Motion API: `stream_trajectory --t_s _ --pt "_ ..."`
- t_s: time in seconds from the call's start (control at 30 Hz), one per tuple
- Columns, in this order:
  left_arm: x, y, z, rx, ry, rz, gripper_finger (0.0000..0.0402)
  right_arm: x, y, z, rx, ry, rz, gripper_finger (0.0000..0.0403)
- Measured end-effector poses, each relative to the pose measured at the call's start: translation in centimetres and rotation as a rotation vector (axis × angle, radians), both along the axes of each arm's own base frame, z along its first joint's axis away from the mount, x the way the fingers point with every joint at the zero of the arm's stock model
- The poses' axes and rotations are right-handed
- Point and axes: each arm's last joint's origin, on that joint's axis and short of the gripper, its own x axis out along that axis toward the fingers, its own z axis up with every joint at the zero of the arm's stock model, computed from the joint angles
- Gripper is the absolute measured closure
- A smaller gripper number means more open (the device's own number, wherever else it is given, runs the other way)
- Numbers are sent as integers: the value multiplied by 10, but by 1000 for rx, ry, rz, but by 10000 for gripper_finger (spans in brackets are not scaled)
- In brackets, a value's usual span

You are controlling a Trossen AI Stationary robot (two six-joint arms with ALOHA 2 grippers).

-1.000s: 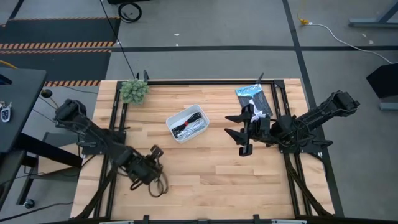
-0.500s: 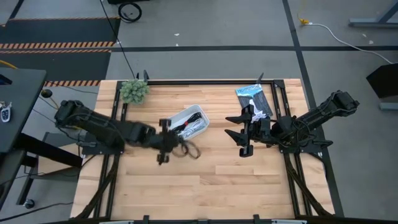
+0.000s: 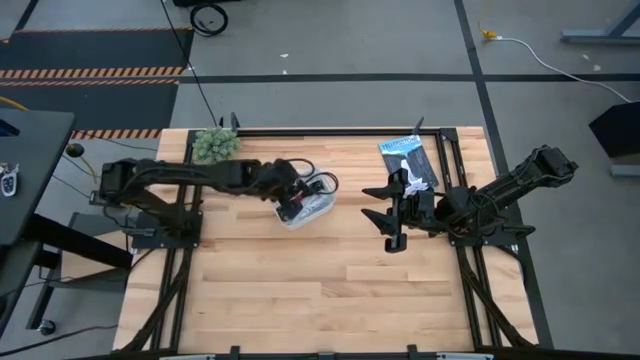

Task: Pick and place USB-C Cables
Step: Put the black cable charger into the white bin

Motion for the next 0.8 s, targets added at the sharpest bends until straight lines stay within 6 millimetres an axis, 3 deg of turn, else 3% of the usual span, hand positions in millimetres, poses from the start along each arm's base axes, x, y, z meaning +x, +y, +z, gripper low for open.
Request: stream_trajectory --t_s 0.17,0.37,0.8 --pt "7 15 -26 -102 85 85 378 0 0 -1 -3 9 0 192" --pt "15 20 -46 -98 141 145 373 0 2 -1 -6 12 11 192" --pt "14 16 -45 -36 179 43 271 -3 10 -2 -7 21 37 192"
